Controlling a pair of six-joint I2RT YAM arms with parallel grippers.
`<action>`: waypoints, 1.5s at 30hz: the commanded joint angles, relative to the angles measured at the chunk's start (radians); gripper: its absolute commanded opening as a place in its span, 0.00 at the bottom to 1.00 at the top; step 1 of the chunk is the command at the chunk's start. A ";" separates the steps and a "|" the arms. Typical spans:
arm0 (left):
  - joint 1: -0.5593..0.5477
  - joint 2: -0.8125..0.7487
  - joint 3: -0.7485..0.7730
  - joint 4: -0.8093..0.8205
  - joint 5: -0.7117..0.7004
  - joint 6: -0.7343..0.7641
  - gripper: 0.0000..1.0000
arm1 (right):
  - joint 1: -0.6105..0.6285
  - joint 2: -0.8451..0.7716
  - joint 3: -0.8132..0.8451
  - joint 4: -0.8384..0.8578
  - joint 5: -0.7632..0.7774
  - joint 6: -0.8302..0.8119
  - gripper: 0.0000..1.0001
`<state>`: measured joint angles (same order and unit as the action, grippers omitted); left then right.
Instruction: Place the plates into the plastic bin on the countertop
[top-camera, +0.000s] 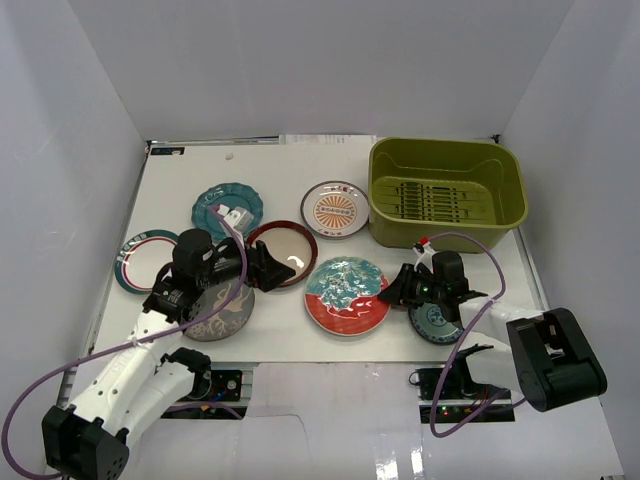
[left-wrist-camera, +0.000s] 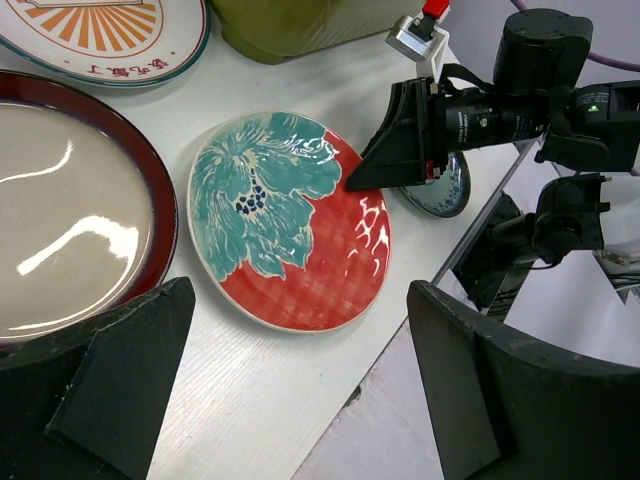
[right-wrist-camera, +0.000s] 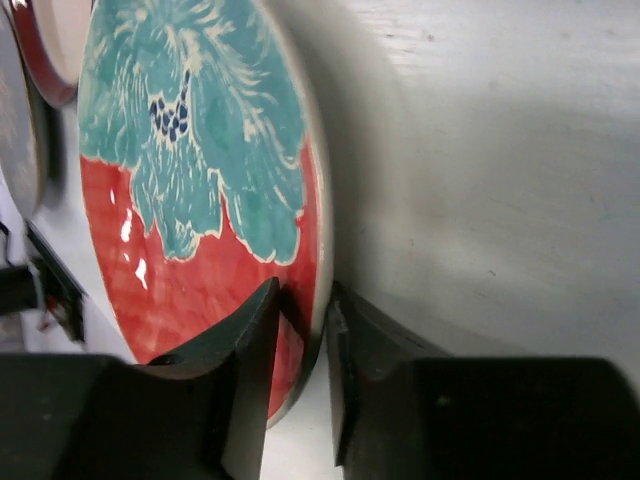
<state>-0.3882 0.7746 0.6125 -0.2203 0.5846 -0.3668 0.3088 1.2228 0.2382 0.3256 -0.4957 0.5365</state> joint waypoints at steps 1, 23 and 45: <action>-0.003 -0.029 0.023 0.006 -0.003 0.008 0.98 | 0.006 0.000 -0.019 0.050 0.020 0.017 0.26; -0.003 -0.098 0.041 -0.048 -0.202 -0.014 0.98 | 0.006 -0.505 0.324 -0.099 -0.182 0.286 0.08; -0.066 -0.127 0.044 -0.117 -0.368 -0.034 0.98 | -0.411 0.043 0.928 -0.298 0.417 -0.044 0.08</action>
<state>-0.4393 0.6506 0.6220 -0.3264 0.2310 -0.3946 -0.0937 1.2503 1.0817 -0.0608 -0.1524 0.5236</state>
